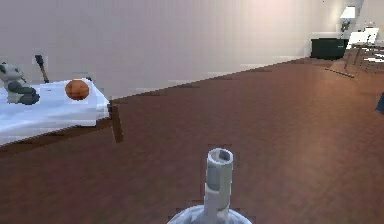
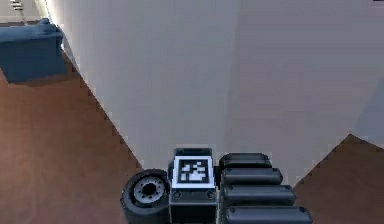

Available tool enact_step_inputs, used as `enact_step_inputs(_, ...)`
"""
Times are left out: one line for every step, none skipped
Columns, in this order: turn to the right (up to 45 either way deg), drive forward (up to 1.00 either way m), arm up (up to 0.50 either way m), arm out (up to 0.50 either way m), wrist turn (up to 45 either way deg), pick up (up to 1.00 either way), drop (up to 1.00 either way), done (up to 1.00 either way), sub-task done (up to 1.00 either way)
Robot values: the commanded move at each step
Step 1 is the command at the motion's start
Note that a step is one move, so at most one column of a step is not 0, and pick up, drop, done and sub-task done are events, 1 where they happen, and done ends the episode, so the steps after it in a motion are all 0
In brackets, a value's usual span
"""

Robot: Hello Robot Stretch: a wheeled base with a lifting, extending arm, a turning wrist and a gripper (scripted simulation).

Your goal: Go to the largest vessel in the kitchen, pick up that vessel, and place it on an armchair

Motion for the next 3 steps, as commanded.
enact_step_inputs(0.0,0.05,0.00,0.00,0.0,0.00,0.00,0.00,0.00)
enact_step_inputs(45.0,0.00,0.00,0.00,0.0,0.00,0.00,0.00,0.00)
enact_step_inputs(3.0,0.00,0.00,0.00,0.0,0.00,0.00,0.00,0.00)
